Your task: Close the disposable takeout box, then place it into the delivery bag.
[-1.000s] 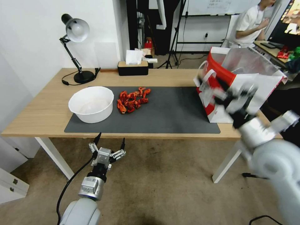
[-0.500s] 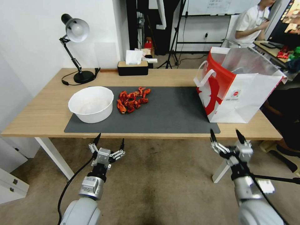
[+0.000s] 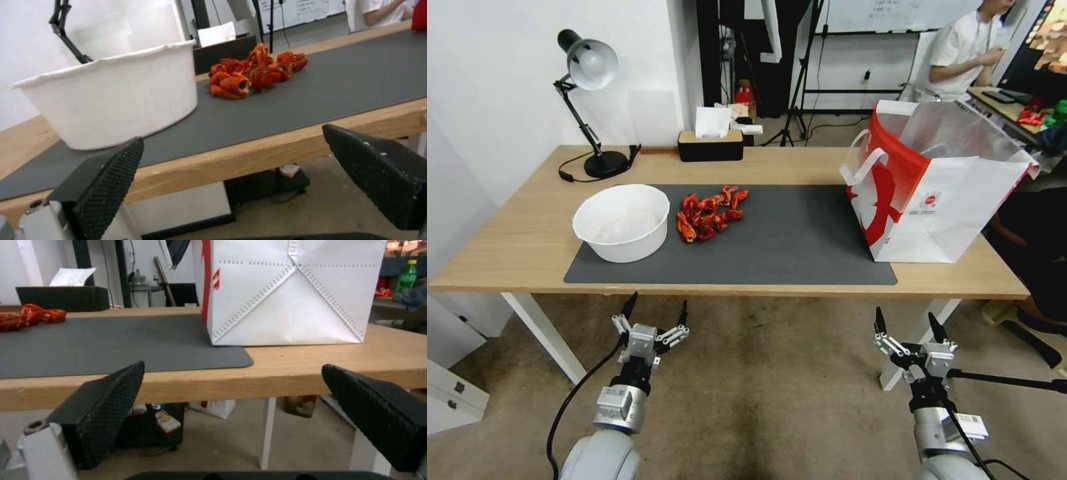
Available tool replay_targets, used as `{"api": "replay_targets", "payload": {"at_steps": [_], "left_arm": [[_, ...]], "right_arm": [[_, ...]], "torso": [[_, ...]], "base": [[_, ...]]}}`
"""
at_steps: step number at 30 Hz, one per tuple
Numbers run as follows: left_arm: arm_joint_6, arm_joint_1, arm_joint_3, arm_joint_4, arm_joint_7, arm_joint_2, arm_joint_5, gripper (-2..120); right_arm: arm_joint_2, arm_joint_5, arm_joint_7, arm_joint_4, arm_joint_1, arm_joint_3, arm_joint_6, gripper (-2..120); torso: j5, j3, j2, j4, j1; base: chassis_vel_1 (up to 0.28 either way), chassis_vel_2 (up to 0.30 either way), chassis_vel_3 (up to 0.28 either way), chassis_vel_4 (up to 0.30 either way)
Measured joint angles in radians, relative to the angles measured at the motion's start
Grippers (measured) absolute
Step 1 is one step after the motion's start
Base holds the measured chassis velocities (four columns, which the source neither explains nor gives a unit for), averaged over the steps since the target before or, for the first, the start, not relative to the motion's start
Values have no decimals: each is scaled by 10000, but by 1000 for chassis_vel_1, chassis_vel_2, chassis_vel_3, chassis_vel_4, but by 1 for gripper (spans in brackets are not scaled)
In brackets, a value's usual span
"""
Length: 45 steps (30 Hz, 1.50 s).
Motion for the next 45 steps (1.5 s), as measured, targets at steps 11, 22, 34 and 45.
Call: {"api": "replay_targets", "payload": {"at_steps": [11, 22, 34, 45], "left_arm": [[-231, 34, -102, 149, 0, -42, -102, 100], [-243, 46, -119, 163, -18, -70, -157, 100], [-242, 48, -118, 163, -22, -70, -157, 100], [-242, 48, -116, 163, -22, -68, -157, 100]], "right_arm": [[144, -309, 133, 1, 12, -97, -53, 100], [170, -418, 138, -4, 14, -112, -73, 100], [167, -415, 134, -4, 13, -112, -94, 100], [164, -408, 130, -4, 14, -110, -97, 100]], "torso": [[0, 0, 0, -1, 0], [1, 0, 0, -1, 0], [1, 0, 0, 0, -1], [1, 0, -1, -1, 0]], "base": [[0, 0, 0, 0], [0, 0, 0, 0], [0, 0, 0, 0], [0, 0, 0, 0]]}}
